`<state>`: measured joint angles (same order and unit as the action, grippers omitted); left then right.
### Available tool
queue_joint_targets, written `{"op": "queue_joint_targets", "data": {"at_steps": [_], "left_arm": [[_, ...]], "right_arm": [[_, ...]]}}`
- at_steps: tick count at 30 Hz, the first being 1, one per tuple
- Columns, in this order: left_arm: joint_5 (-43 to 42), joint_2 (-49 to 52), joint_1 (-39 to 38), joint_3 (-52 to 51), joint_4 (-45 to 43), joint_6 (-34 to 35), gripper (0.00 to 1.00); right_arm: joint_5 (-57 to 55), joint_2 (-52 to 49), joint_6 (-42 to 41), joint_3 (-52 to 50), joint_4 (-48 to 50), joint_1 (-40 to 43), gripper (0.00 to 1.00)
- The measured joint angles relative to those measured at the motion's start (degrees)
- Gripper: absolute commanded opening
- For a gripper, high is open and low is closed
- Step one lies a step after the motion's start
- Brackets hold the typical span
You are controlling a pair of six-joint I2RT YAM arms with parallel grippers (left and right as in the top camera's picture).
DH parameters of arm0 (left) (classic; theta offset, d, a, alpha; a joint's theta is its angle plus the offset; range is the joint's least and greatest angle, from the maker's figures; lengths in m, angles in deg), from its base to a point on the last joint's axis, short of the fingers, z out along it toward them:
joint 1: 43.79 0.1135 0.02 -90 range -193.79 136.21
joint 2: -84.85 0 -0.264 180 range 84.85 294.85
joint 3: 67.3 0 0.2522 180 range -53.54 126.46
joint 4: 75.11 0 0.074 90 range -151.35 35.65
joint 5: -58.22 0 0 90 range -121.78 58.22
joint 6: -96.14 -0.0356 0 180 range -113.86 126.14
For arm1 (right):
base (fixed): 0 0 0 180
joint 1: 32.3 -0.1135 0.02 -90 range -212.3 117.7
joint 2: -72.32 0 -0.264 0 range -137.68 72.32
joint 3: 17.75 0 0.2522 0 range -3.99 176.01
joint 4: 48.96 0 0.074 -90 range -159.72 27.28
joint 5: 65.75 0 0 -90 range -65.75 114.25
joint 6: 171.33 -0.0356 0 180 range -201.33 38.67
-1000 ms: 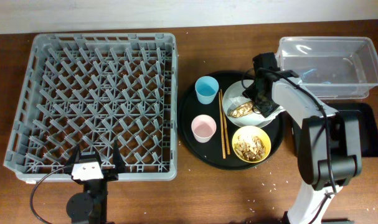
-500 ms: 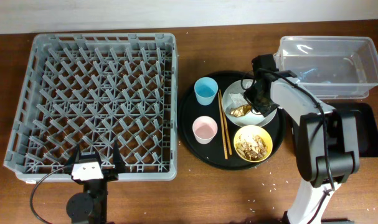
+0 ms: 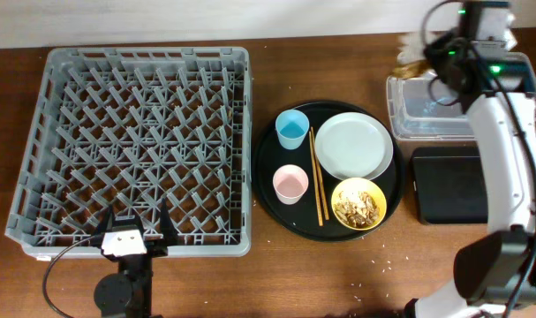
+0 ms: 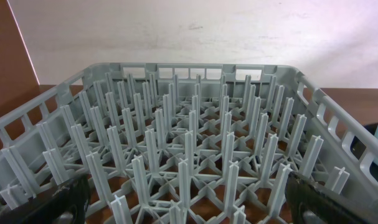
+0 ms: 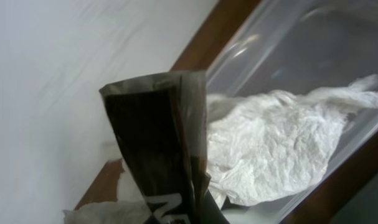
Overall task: Sort waste into correct bins and load items into the dishwasher rack
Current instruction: 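Carry the wrapper and tissue with the right gripper into the clear bin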
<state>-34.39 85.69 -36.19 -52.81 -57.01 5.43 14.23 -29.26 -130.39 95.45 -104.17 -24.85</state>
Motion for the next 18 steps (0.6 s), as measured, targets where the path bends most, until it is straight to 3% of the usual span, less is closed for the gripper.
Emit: {"op": "queue_joint_targets", "data": {"at_steps": [1, 3, 4, 5, 6, 12, 18], "left_arm": [[0.00, 0.00, 0.00, 0.00, 0.02, 0.00, 0.99], [0.00, 0.00, 0.00, 0.00, 0.02, 0.00, 0.99], [0.00, 0.00, 0.00, 0.00, 0.00, 0.00, 0.99], [0.00, 0.00, 0.00, 0.00, 0.00, 0.00, 0.99], [0.00, 0.00, 0.00, 0.00, 0.00, 0.00, 0.99], [0.00, 0.00, 0.00, 0.00, 0.02, 0.02, 0.99], [0.00, 0.04, 0.00, 0.00, 0.02, 0.00, 0.99]], "right_arm": [[-0.98, -1.40, 0.00, -0.02, 0.66, 1.14, 0.04], [-2.12, -4.52, 0.13, -0.02, 2.56, 2.47, 0.29], [-2.34, -6.03, 0.28, -0.09, 3.58, 2.84, 0.46], [-2.60, -7.98, 0.35, -0.15, 5.14, 3.17, 0.73], [-2.64, -9.79, 0.37, -0.17, 6.16, 3.39, 0.90], [1.38, -12.02, 6.84, -0.61, 6.71, 3.41, 0.98], [11.65, 3.21, 17.09, -0.20, -8.68, 1.57, 0.98]]}}
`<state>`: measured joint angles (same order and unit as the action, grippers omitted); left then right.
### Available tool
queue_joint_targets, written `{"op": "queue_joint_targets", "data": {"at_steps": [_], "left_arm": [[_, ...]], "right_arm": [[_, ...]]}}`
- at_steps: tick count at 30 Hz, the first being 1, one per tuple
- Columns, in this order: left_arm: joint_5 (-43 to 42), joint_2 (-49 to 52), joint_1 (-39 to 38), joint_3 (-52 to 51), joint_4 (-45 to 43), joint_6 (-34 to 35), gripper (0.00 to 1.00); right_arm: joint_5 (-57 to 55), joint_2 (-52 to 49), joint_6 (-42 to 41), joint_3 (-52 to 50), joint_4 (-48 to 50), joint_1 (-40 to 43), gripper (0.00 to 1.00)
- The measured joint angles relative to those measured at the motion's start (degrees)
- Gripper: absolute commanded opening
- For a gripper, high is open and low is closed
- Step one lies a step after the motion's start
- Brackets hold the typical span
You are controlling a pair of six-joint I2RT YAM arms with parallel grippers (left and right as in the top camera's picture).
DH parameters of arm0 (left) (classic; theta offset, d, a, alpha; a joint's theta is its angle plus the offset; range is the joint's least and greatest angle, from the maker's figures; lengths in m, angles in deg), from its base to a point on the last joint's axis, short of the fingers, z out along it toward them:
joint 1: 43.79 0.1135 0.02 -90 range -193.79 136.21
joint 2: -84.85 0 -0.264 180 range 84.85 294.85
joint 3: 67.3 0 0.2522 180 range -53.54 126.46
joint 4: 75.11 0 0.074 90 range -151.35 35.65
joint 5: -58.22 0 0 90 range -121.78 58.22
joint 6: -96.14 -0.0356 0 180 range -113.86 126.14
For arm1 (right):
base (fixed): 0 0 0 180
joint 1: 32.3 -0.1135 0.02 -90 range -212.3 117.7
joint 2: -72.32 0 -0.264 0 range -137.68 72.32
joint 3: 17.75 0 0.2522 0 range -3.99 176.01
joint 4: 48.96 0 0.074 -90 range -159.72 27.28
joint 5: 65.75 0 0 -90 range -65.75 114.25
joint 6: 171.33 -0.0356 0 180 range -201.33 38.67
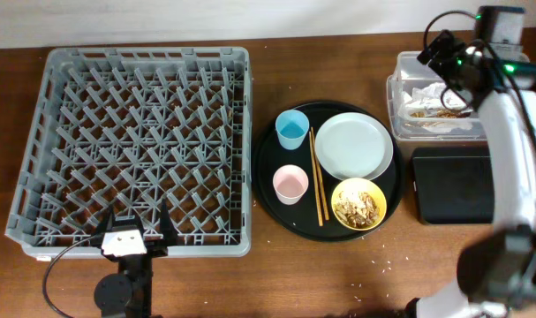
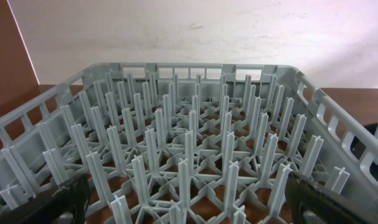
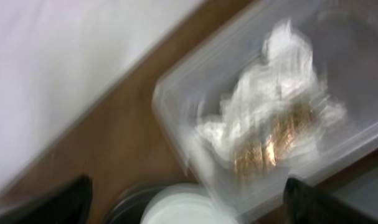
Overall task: Sort waste into correct bins and load items into the dishwasher rack
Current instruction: 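Carry the wrapper and tissue with the right gripper into the clear bin, then grasp the yellow bowl rim with the right gripper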
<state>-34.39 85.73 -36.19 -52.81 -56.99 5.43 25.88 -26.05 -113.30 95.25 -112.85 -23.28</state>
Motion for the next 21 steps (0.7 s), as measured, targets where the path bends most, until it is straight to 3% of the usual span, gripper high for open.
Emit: {"op": "queue_joint_targets", "data": {"at_steps": [4, 7, 11, 15, 18, 21], "left_arm": [[0.00, -0.04, 0.00, 0.00, 0.00, 0.00, 0.99], [0.00, -0.04, 0.00, 0.00, 0.00, 0.00, 0.99], [0.00, -0.04, 0.00, 0.00, -0.02, 0.00, 0.99], [0.00, -0.04, 0.00, 0.00, -0.02, 0.00, 0.99], [0.00, -0.04, 0.00, 0.00, -0.02, 0.00, 0.99], [0.00, -0.04, 0.00, 0.00, -0.02, 0.00, 1.00]], "right_arm": [[3.74, 7.82, 2.19, 0.55, -17.27, -8.28, 0.92], [3.98, 6.38, 2.49, -3.74, -19.30, -16.61, 0.92], [2.27, 5.38, 2.69, -14.27, -13.38, -25.09, 0.90], [0.96, 5.03, 3.28, -25.62, -3.41, -29.97, 0.76], [0.48, 4.98, 3.45, -31.52, 0.04, -30.60, 0.57], [0.15, 4.96, 2.84, -32.74, 1.38, -30.60, 0.55]]}}
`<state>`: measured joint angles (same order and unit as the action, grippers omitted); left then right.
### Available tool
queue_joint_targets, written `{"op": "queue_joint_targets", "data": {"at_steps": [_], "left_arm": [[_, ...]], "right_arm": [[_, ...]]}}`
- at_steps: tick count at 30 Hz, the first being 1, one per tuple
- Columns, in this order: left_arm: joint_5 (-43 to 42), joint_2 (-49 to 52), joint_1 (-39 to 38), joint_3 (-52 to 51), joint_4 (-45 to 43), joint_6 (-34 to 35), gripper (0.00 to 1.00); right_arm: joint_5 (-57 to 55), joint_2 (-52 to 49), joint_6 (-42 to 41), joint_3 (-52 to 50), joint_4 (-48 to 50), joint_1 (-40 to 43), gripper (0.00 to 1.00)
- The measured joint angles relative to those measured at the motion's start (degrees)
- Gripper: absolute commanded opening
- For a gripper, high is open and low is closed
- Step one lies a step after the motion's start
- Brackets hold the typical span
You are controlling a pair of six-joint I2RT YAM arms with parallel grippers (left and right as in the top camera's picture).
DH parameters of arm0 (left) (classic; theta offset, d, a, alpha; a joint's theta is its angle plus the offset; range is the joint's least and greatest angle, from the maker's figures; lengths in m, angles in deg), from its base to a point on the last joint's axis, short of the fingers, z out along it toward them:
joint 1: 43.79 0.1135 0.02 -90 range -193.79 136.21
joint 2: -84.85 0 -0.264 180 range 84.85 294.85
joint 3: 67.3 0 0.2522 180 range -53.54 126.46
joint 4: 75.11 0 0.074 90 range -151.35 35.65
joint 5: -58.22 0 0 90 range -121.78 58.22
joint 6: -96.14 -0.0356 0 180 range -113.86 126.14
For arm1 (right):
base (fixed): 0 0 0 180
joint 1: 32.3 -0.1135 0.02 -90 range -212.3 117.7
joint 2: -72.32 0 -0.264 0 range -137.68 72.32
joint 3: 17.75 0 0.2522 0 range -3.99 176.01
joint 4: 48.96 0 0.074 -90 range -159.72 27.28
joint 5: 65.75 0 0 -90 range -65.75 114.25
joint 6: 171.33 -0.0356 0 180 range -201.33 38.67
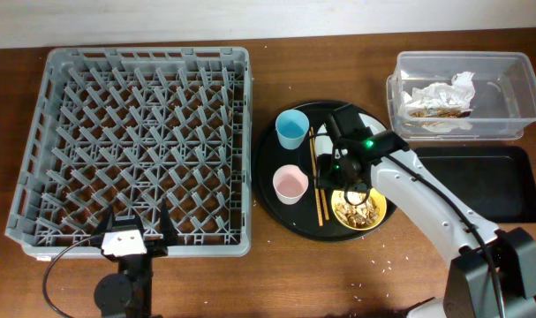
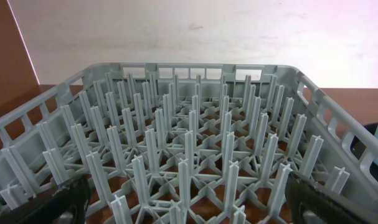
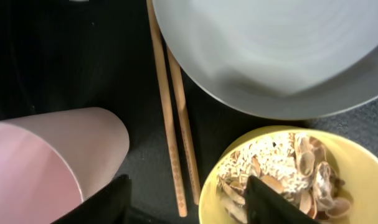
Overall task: Sort waste into correct bins and load items into the dishwasher rack
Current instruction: 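Grasp the yellow bowl rim with the right gripper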
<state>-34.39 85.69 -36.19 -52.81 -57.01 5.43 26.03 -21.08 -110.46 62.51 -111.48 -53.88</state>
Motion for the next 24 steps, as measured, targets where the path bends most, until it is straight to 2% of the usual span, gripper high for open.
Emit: {"op": "queue_joint_targets", "data": {"at_steps": [7, 10, 12, 14, 24], "left_arm": [[0.00, 0.00, 0.00, 0.00, 0.02, 0.00, 0.99], [0.00, 0.00, 0.00, 0.00, 0.02, 0.00, 0.99], [0.00, 0.00, 0.00, 0.00, 0.02, 0.00, 0.99], [0.00, 0.00, 0.00, 0.00, 0.00, 0.00, 0.99], [0.00, 0.00, 0.00, 0.00, 0.00, 0.00, 0.99]], "right_arm": [[-0.22, -1.42, -4.57, -0.96, 0.42, 0.00, 0.53], [-0.09, -3.50, -5.33, -1.25, -0.48, 0.00, 0.43], [0.31, -4.46, -5.86, -1.51, -0.81, 0.00, 0.31], [0.57, -5.09, -6.60, -1.81, -0.94, 0.00, 0.23], [0.87, -5.33, -7.50, -2.36, -1.14, 0.00, 0.23]]}}
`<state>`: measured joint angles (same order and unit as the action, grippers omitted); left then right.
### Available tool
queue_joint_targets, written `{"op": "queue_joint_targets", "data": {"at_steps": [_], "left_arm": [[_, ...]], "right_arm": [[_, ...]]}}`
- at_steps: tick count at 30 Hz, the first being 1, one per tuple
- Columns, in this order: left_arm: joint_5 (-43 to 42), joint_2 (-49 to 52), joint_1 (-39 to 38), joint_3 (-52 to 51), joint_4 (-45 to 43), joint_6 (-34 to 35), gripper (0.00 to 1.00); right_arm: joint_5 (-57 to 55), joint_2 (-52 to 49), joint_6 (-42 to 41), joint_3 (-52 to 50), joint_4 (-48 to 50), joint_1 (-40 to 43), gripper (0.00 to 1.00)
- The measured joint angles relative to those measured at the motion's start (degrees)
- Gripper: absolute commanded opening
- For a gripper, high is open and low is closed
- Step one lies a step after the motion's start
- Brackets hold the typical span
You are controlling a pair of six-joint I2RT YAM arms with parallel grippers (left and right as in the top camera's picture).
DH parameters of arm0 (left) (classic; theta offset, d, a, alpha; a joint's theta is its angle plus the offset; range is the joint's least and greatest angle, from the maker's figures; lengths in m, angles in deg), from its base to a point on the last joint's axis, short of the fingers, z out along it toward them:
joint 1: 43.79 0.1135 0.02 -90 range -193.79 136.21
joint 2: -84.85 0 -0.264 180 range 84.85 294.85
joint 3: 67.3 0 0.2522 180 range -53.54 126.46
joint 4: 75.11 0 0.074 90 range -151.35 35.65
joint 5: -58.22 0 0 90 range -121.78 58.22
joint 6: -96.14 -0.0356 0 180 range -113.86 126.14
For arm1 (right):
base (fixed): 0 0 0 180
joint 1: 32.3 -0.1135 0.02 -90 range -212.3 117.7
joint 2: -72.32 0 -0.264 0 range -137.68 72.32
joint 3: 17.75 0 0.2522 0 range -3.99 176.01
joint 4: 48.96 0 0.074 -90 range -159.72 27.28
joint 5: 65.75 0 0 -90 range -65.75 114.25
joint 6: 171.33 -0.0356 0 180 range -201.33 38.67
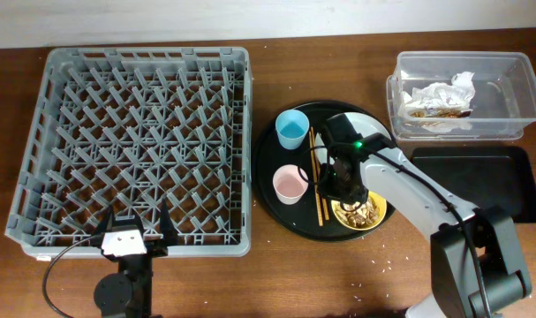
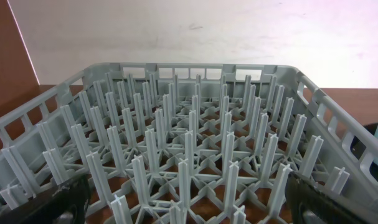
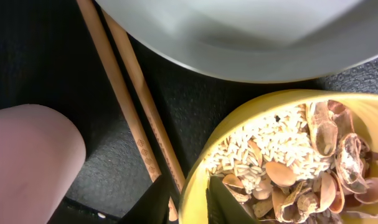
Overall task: Sort waste into correct bins and load items into the dishwasher rack
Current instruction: 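Grasp the yellow bowl rim with the right gripper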
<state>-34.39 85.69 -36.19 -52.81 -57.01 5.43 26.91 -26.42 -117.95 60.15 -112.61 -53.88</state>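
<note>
On the round black tray (image 1: 268,177) stand a yellow bowl (image 1: 366,208) of rice and shells, a pink cup (image 1: 290,184), a blue cup (image 1: 291,129), wooden chopsticks (image 1: 318,185) and a white plate (image 3: 251,37). My right gripper (image 1: 338,188) is low at the bowl's left rim. In the right wrist view the right gripper (image 3: 189,200) is shut on the rim of the yellow bowl (image 3: 288,155), one finger inside and one outside, next to the chopsticks (image 3: 123,93) and the pink cup (image 3: 27,155). My left gripper (image 2: 189,202) rests open at the near edge of the grey dishwasher rack (image 2: 189,67).
The grey rack (image 1: 144,55) fills the table's left half. A clear bin (image 1: 506,84) at the back right holds a crumpled tissue and a wrapper (image 1: 440,95). A flat black bin (image 1: 488,181) lies in front of it. Crumbs dot the table near the tray.
My right gripper was open a little above the chopsticks and bowl. It now sits lower, with its fingers shut on the yellow bowl's left rim. The left arm has not moved.
First my right gripper held a wrapper and tissue at the clear bin. Then the waste lay in the bin and the gripper stood open above it. Later it was open over the black tray, and now it grips the yellow bowl's rim.
</note>
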Motion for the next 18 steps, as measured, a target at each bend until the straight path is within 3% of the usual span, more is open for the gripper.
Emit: {"op": "queue_joint_targets", "data": {"at_steps": [3, 6, 12, 18], "left_arm": [[0.00, 0.00, 0.00, 0.00, 0.02, 0.00, 0.99], [0.00, 0.00, 0.00, 0.00, 0.02, 0.00, 0.99], [0.00, 0.00, 0.00, 0.00, 0.00, 0.00, 0.99], [0.00, 0.00, 0.00, 0.00, 0.00, 0.00, 0.99]], "right_arm": [[0.00, -1.44, -0.76, -0.31, -0.07, 0.00, 0.18], [0.20, -2.60, -1.05, -0.42, 0.02, 0.00, 0.05], [-0.44, -2.51, -1.29, 0.31, -1.46, 0.00, 0.04], [-0.66, -2.36, -0.11, 7.87, -10.84, 0.44, 0.04]]}}
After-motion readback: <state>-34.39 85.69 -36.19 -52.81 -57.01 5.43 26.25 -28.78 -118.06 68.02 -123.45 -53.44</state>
